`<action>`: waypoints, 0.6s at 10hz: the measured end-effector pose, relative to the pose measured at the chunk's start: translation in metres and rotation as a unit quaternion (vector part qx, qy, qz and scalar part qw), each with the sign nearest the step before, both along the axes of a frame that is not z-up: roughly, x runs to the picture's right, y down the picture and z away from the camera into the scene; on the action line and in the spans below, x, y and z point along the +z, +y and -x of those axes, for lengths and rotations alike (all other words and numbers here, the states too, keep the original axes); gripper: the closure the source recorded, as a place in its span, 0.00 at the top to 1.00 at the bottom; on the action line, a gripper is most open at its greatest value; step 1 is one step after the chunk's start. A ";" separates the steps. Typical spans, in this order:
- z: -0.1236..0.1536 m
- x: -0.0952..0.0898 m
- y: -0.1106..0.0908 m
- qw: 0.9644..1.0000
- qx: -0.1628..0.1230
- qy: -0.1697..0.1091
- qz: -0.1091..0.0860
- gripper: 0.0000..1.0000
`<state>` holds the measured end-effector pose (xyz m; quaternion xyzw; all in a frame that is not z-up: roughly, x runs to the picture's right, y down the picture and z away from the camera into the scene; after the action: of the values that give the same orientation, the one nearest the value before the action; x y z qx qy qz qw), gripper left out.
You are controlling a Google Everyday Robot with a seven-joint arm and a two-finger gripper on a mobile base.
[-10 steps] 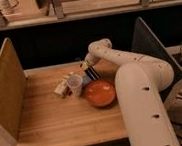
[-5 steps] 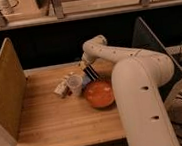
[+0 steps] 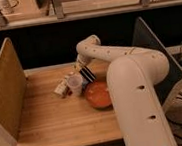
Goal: Place the eraser on the white sponge
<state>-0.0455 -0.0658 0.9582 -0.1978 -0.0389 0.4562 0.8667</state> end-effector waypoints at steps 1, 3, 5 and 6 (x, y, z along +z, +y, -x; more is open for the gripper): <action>0.004 0.001 0.005 1.000 0.010 -0.006 0.006 0.00; 0.009 0.002 0.010 1.000 0.024 -0.016 0.013 0.00; 0.014 0.002 0.013 0.999 0.033 -0.023 0.018 0.00; 0.014 0.002 0.013 0.999 0.033 -0.023 0.018 0.04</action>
<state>-0.0592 -0.0527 0.9604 -0.2226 -0.0575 0.4801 0.8465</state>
